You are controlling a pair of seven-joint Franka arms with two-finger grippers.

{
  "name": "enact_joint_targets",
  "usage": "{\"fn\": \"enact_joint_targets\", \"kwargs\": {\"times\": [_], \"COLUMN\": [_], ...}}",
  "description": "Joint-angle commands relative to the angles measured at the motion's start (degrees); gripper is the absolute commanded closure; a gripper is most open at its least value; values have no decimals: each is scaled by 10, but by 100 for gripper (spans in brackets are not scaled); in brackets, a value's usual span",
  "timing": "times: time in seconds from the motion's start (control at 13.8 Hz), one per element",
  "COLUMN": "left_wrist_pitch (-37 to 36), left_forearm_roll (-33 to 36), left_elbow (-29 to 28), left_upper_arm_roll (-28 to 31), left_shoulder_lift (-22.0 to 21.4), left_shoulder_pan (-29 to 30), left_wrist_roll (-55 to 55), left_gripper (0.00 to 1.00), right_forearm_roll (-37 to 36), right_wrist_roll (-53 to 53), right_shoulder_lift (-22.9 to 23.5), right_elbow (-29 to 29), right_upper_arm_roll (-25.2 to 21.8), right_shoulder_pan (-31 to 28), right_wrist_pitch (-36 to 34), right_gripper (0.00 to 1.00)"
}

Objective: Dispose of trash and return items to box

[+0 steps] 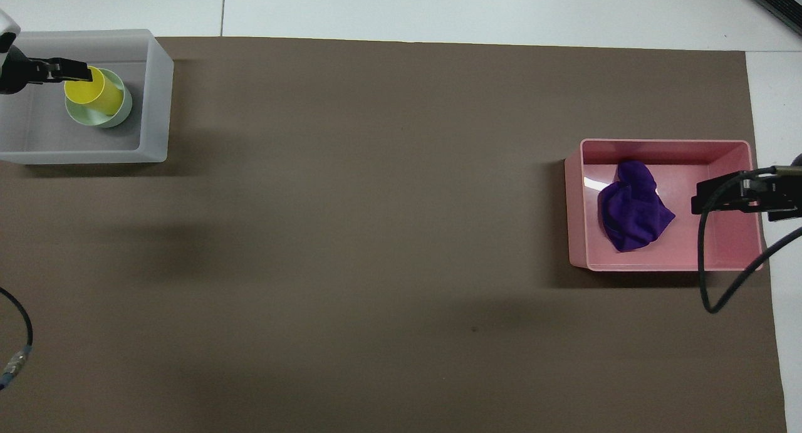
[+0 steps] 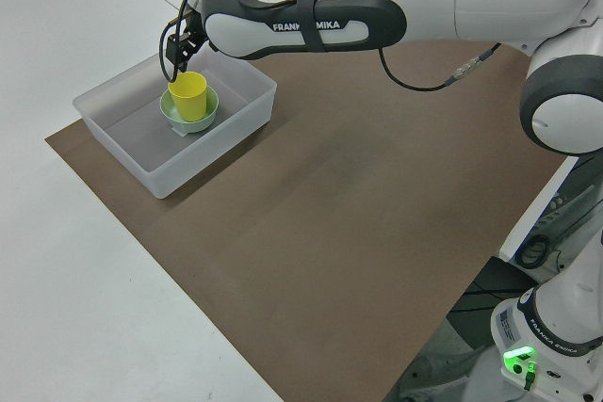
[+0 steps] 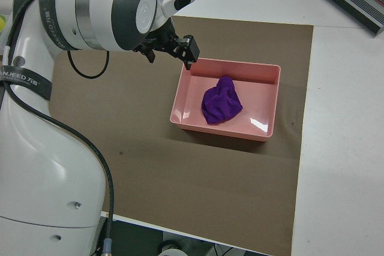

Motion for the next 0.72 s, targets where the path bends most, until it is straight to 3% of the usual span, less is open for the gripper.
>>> {"fn": "enact_joint_targets", "kwargs": {"times": [0.0, 0.29, 0.51, 0.65], "left_wrist_pitch": [-62, -206, -250, -300], "left_forearm_roll": [-5, 33, 33, 33], "left_elbow": [-49, -60, -119, -126], "left_upper_arm_roll": [9, 8, 7, 6], "left_shoulder_lift": [-80, -168, -251, -276], "left_shoulder_pan": [-37, -79, -87, -86], "left_wrist_roll": [7, 6, 7, 10], "left_gripper": [0, 0, 0, 0], "right_forearm_roll": [2, 2, 2, 2], "right_wrist_roll": [-4, -4, -5, -5], "right_shoulder_lift": [-12, -12, -12, -12], "right_elbow": [-19, -19, -19, -19], "right_upper_arm_roll": [2, 1, 2, 1], "right_shoulder_pan": [-5, -5, -6, -7], "right_wrist_pitch": [14, 14, 14, 14], "right_gripper": [0, 0, 0, 0]}}
